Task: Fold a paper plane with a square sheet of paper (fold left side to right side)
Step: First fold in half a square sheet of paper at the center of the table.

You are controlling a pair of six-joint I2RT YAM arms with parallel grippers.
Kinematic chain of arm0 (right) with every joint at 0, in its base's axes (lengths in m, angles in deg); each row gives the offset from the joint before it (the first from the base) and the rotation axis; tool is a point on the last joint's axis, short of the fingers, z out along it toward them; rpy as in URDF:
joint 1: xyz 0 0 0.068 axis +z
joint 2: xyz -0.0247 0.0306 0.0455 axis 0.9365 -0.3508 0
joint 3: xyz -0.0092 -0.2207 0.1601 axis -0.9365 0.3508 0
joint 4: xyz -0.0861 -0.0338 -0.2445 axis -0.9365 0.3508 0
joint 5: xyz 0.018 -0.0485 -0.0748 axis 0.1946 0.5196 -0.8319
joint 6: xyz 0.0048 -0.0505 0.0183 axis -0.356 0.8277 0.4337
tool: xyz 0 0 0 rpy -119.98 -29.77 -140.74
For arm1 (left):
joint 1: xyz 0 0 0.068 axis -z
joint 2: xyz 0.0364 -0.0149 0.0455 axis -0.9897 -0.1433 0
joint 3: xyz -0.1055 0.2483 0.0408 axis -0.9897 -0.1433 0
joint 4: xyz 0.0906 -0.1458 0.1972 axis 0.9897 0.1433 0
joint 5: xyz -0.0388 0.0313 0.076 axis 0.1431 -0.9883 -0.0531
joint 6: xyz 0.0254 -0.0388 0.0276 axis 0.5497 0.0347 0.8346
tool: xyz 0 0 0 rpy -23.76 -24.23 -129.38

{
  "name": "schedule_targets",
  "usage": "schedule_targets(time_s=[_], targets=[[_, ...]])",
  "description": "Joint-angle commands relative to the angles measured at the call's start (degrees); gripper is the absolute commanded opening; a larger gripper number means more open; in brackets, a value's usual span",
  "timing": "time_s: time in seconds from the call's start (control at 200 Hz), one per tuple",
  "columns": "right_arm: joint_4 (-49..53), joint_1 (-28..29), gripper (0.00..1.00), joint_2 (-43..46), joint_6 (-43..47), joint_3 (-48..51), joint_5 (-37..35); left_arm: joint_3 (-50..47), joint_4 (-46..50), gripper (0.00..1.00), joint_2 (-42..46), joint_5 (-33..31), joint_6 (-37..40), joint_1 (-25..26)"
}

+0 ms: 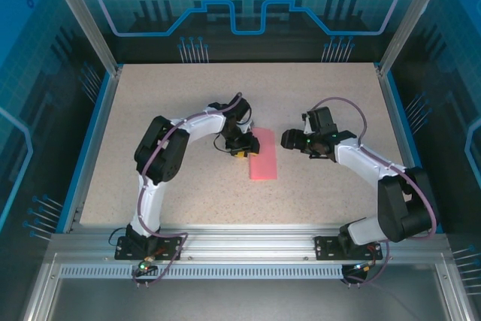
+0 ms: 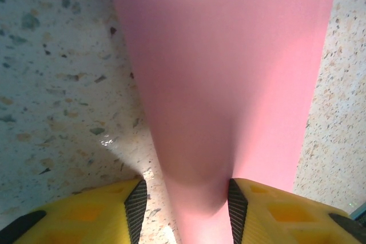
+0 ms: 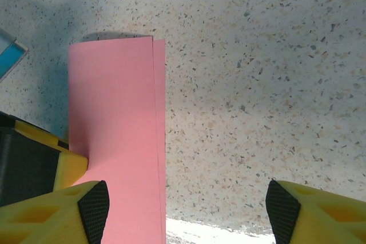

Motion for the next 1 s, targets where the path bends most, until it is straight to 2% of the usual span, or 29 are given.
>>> schedule_targets(time_s=[0.0, 0.995], targets=[[-0.6, -0.86, 0.76, 1.36, -0.54, 0.85, -0.43, 1.13, 1.5, 0.46, -4.51, -0.62, 2.02, 2.58], [-1.36, -0.88, 0.76, 1.48, -0.78, 2.35, 1.33, 5.94, 4.56, 0.5, -9.0, -0.99, 2.17, 4.55]])
